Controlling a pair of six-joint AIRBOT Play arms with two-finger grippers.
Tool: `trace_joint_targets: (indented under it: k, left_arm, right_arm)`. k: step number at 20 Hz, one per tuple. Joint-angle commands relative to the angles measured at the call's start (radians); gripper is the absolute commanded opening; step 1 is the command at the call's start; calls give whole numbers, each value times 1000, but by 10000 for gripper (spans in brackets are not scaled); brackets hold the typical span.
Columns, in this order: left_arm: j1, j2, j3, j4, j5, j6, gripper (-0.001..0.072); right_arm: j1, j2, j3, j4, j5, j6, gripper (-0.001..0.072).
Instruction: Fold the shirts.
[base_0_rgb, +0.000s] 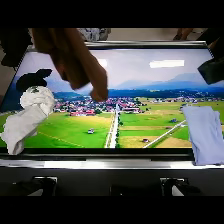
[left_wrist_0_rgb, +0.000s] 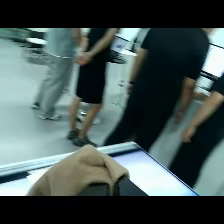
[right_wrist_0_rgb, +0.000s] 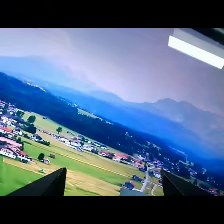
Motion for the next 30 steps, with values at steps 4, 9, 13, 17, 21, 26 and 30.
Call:
trace_joint_targets:
  k: [4, 9, 13, 17, 21, 26, 30]
  left_arm:
    - [-229, 17, -250, 2, -55, 21, 26]
    - [-341, -163, -637, -2, -34, 13, 28]
    - [-301, -263, -704, -5, -76, -36, 29]
    - [-182, -221, -665, -13, -172, -68, 28]
    - [-87, -178, -656, -2, -264, -41, 27]
    - [-89, -183, -741, 78, -291, -24, 27]
    - [-69, -188, -809, 97, -268, -24, 406]
  right_arm:
    - [1, 159, 0, -30, 146, -1, 673]
    - [1, 126, -1, -31, 253, 12, 673]
    - [1, 25, -1, -23, 364, 18, 674]
    - [1, -107, -7, 28, 399, 13, 674]
    - [1, -176, -271, 88, 352, -40, 673]
    - [1, -176, -811, 356, 220, -106, 689]
    - [1, -176, -986, 358, 143, -111, 689]
